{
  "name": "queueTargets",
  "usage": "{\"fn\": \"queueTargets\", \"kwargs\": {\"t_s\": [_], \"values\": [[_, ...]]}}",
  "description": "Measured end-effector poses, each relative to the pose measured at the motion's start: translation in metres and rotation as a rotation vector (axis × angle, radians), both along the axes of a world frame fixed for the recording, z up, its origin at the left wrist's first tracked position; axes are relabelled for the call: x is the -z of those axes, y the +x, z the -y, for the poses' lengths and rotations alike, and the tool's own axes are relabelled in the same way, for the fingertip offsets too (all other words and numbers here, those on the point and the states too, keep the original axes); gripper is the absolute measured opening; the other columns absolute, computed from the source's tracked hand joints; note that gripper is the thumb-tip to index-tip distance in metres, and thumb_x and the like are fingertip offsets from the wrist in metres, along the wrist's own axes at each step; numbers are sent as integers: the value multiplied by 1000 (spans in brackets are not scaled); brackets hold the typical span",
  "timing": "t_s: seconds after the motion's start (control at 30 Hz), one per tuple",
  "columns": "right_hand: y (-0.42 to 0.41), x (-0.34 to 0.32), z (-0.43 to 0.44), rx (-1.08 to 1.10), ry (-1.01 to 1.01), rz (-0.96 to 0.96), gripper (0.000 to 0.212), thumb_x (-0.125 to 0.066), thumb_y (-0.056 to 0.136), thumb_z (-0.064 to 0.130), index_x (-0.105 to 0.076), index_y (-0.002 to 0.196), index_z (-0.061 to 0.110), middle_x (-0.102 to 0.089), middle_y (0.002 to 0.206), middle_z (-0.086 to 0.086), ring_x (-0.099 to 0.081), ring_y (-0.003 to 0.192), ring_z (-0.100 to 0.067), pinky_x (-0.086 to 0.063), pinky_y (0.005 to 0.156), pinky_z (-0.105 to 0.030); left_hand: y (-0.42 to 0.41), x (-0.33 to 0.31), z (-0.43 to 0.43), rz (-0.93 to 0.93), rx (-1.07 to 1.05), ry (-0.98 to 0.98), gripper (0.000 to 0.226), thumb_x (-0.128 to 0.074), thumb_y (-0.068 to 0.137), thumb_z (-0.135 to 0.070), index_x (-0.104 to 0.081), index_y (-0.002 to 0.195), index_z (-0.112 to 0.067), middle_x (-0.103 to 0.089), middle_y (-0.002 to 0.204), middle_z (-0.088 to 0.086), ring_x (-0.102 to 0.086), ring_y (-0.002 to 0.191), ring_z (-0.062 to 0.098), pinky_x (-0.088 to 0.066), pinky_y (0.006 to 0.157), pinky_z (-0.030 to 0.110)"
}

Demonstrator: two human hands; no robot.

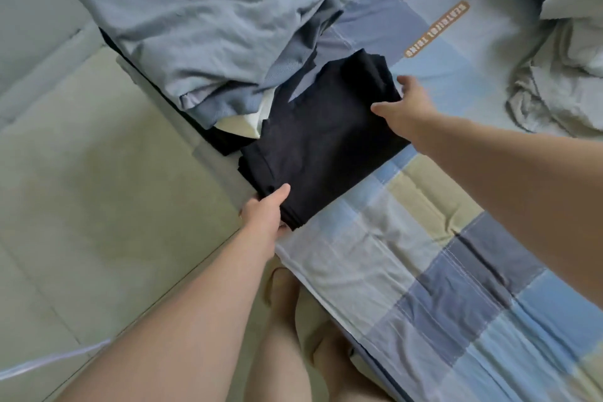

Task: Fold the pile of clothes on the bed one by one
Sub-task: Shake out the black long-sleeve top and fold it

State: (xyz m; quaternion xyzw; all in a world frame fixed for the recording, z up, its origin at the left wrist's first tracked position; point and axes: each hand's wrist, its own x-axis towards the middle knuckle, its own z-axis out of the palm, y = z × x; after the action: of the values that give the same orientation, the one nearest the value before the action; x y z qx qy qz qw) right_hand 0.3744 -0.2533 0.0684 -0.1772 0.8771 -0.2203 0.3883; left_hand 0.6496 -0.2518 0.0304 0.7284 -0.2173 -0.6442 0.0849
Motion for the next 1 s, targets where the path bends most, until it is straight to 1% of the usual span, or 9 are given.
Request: {"fn": "queueTargets", "kwargs": {"t_s": [0.1,0.2,0.27,0.37,0.5,0.6,0.67,0.77,1.0], "values": [[33,5,-23,-285,152,-267,84,-58,95,36,-4,159,36,4,168,5,-3,155,-28,-20,119,-60,-3,1,-7,51,7,-61,86,-78,50,-68,-62,119,-21,-66,121,0,-68,104,24,-57,92,46],[63,15,-56,-569,175,-218,78,-51,99,45,3,155,49,17,166,10,12,154,-27,-18,114,-68,-4,-2,-15,107,37,-87,81,-65,64,-74,-61,122,-19,-64,124,1,-65,110,29,-53,99,48],[72,26,-63,-705,220,-139,75,-49,99,49,2,155,52,21,166,11,19,153,-25,-17,118,-64,-3,0,-17,154,98,-113,51,-60,86,-62,-61,109,-16,-65,118,4,-63,108,34,-51,100,49],[70,33,-55,-763,160,-9,74,-55,100,42,-8,157,49,20,166,13,24,152,-20,-10,123,-49,0,-1,-16,262,199,-178,40,-57,96,-51,-56,101,-11,-62,104,4,-61,99,32,-50,89,39],[59,33,-68,-606,-27,-97,69,-56,100,31,-20,158,40,8,168,9,12,154,-18,-9,123,-42,9,-15,-23,699,587,-783,37,-73,87,-40,-53,104,-14,-60,111,7,-54,100,33,-42,83,42],[54,35,-77,-587,64,-263,69,-48,102,40,-10,159,40,13,168,4,13,154,-28,-9,124,-54,-2,-17,-22,619,965,-1137,39,-71,86,-35,-58,120,-19,-54,138,5,-49,123,31,-42,96,44],[53,39,-74,-697,158,-280,69,-42,103,48,-2,159,42,16,168,5,14,154,-27,-9,122,-60,-13,-15,-15,580,1241,-1068,52,-59,95,-40,-45,143,-28,-28,163,0,-24,149,28,-29,116,49],[48,43,-63,-775,272,-258,71,-36,102,57,6,158,43,18,167,8,14,154,-22,-8,121,-61,-20,-3,-5,599,1401,-815,65,-38,102,-54,-14,159,-36,7,169,-5,9,155,21,-3,125,51],[29,9,-60,-579,401,-136,68,-35,103,52,-1,160,35,4,169,4,3,156,-21,-12,121,-58,-13,-29,-33,675,1105,-293,88,-35,99,-63,13,159,-20,15,168,10,4,155,29,-9,124,51]]}}
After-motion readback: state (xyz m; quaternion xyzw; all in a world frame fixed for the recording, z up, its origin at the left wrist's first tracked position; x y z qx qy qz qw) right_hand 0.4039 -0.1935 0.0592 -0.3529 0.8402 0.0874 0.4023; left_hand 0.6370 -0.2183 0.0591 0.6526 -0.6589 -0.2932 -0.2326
